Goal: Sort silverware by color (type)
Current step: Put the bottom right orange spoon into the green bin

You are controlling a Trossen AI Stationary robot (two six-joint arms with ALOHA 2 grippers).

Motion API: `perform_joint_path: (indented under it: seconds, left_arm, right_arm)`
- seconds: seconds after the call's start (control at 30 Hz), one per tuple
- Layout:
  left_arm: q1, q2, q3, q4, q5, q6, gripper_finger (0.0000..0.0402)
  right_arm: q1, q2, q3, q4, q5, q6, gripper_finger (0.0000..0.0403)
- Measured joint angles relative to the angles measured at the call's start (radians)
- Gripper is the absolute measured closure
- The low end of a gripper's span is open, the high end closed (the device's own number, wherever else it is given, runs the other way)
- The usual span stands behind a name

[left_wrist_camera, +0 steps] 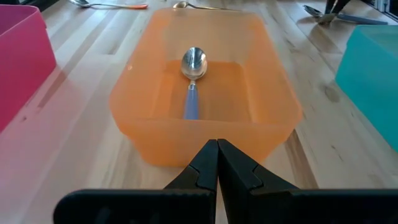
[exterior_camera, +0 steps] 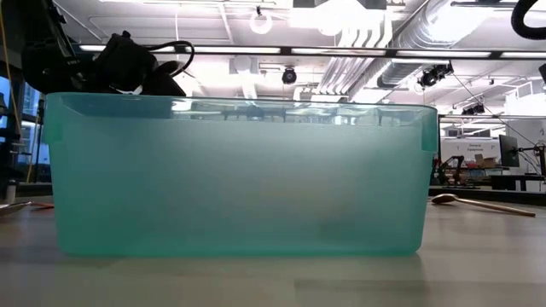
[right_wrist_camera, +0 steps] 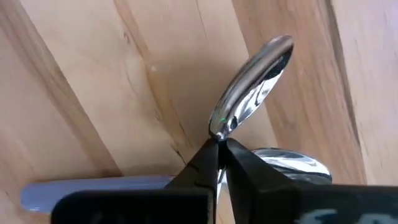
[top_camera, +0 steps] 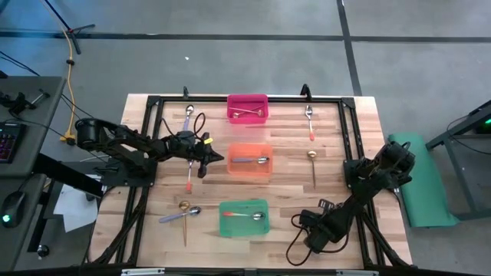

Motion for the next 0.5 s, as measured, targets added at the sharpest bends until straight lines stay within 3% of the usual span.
perform_joint_path:
  seconds: [0.37,0.5]
  left_arm:
    - [-0.01,0.0,0.0,0.03,-0.013,0.0,0.0401]
    - [-0.01,0.0,0.0,0.033,-0.014,-0.003,0.0401]
  right_arm:
    - [-0.042,-0.02,0.192,-0.187,0.058,-0.052,0.0403]
    - [-0.09,-0.021,0.297,-0.184,0.166,-0.115,0.0403]
